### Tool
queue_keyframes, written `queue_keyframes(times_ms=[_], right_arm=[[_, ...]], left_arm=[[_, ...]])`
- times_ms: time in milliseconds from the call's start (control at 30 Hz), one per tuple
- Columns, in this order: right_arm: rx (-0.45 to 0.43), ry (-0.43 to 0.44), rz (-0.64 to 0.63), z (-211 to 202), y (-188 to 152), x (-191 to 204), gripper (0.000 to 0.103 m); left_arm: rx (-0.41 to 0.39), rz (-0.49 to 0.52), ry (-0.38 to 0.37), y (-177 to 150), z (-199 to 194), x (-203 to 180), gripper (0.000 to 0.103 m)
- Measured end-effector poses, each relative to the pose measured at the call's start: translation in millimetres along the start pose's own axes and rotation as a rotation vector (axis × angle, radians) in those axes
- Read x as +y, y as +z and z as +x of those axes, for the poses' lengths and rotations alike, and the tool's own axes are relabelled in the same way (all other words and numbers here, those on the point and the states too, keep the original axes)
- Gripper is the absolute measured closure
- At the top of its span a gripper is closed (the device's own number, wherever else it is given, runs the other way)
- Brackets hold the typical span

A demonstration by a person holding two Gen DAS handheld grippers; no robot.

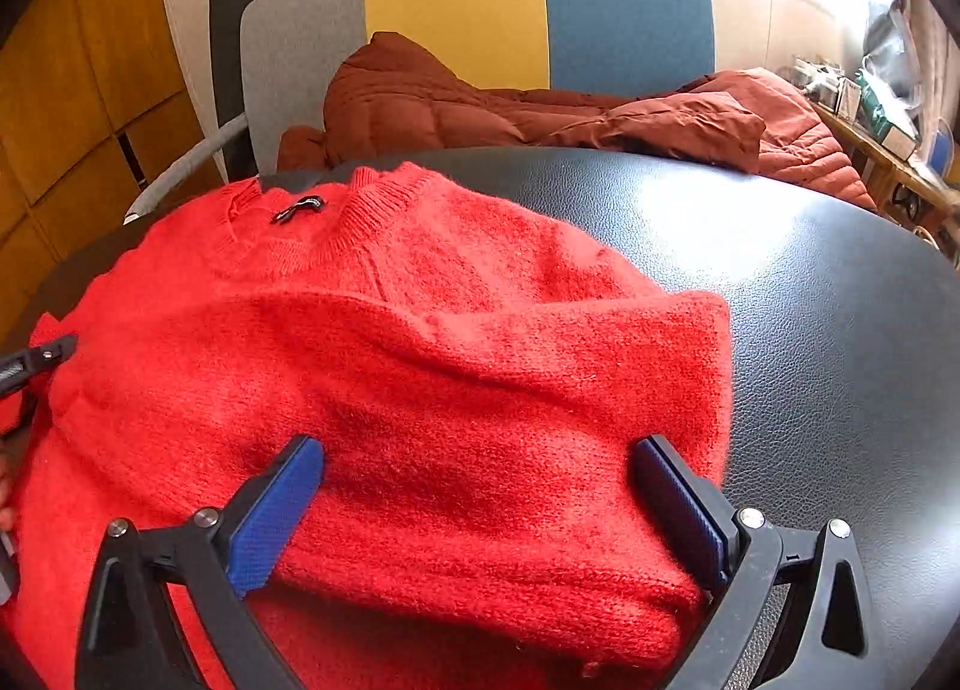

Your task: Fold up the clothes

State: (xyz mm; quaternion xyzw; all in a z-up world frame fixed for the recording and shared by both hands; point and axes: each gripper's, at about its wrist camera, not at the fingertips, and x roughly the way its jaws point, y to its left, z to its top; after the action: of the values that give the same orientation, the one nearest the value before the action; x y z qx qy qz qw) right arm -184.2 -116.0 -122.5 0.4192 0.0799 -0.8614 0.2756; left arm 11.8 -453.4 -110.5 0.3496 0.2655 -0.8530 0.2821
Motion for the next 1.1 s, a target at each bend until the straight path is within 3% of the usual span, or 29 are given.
queue_keyframes(times_ms=[67, 167, 400, 500, 567, 733, 867, 1100], right_arm=[[0.000, 0.000, 0.000, 0, 0, -4, 0.000], [0.000, 0.000, 0.001, 1, 0, -11, 0.000], [0.001, -0.004, -0.003, 1, 0, -7, 0.000], [0.001, -0.005, -0.003, 0, 0, -5, 0.000], [0.000, -0.006, -0.004, -3, -3, 8, 0.000], [-0.002, 0.000, 0.000, -5, -3, 0, 0.000], [-0.003, 0.005, 0.005, -3, -3, -1, 0.000], [-0.005, 0.011, 0.008, -2, -2, -3, 0.000]], left_arm=[[-0.017, -0.092, 0.001, -4, -13, 19, 0.064], [-0.053, -0.177, 0.068, -12, -35, 48, 0.064], [-0.030, -0.445, 0.299, -17, -60, 139, 0.059], [-0.045, -0.538, 0.399, -12, -69, 169, 0.056], [-0.050, -0.609, 0.448, -5, -73, 187, 0.047], [-0.051, -0.793, 0.600, 7, -79, 229, 0.046], [-0.045, -0.867, 0.695, 22, -76, 250, 0.042], [0.027, -0.928, 0.755, 15, -59, 280, 0.038]])
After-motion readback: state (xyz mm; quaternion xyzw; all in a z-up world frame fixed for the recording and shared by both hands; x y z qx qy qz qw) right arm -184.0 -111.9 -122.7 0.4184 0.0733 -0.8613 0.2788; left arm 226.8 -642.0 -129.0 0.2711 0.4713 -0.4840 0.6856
